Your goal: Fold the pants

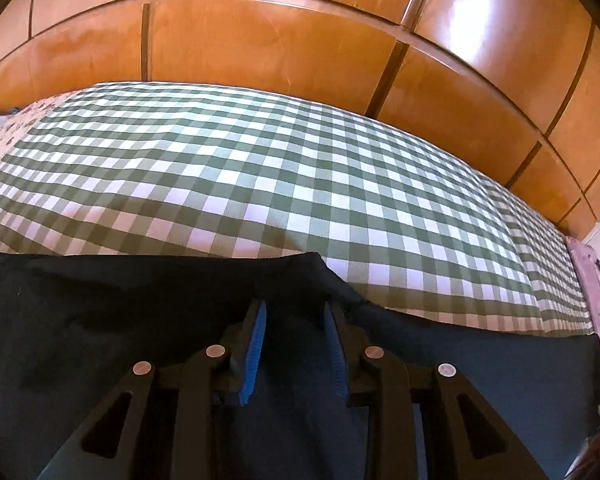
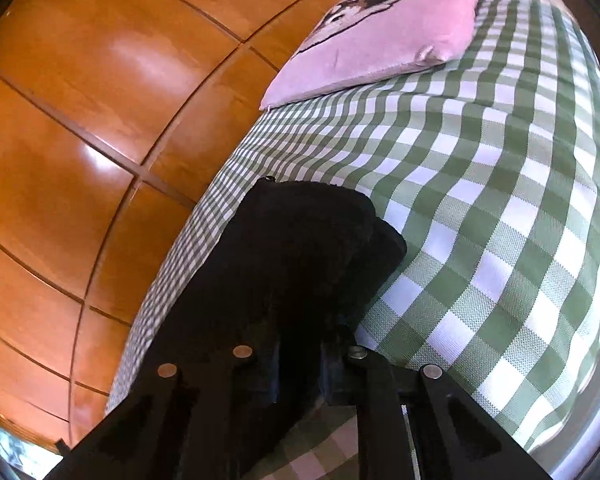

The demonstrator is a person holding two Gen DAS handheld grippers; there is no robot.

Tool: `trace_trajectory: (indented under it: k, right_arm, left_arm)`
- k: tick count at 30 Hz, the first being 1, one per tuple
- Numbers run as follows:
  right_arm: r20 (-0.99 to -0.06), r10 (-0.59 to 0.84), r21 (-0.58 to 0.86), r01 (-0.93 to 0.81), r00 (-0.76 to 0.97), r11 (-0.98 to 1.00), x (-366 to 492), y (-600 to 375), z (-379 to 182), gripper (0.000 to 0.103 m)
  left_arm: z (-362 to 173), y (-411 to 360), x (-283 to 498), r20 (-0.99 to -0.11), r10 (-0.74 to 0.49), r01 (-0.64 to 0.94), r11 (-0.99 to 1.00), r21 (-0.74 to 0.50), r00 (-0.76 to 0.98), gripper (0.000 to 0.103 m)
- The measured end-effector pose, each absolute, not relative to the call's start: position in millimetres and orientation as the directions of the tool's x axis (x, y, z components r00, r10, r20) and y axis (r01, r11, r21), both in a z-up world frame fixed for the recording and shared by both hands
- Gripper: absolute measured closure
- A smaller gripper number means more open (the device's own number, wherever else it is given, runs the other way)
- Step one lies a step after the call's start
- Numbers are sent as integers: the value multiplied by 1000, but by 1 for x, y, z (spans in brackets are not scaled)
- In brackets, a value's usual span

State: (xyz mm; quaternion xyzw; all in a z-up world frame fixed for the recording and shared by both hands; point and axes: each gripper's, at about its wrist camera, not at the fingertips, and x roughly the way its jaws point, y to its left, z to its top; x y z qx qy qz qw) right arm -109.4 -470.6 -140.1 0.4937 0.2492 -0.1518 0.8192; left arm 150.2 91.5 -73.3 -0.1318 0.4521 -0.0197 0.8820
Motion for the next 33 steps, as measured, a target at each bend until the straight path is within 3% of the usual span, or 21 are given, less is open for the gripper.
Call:
trace_trajectory:
  k: [7, 9, 13, 22, 33]
  right_arm:
    - [-572, 2, 736, 512, 820, 442, -104, -472, -139, 88]
    - [-579, 3, 734, 520, 815, 437, -103, -472, -139, 88]
    - [-597, -5, 718, 537, 802, 443, -99, -472, -135, 88]
    - [-594, -73, 646, 529, 801, 550, -92, -457, -95, 88]
    - [-499, -85, 580, 405, 863, 707, -83, -408, -17, 87]
  left_arm:
    - [-60, 80, 131, -783, -131, -75, 972, -221, 608, 72]
    - [-55, 69, 123, -779, -153, -44, 973, -226, 608, 68]
    - [-50, 53, 102, -776, -144, -33, 978, -208, 614, 50]
    - [-55, 38, 76, -788, -127, -29, 983, -180, 603, 49]
    - [-55, 56, 58, -777, -156, -67, 967, -247, 609, 49]
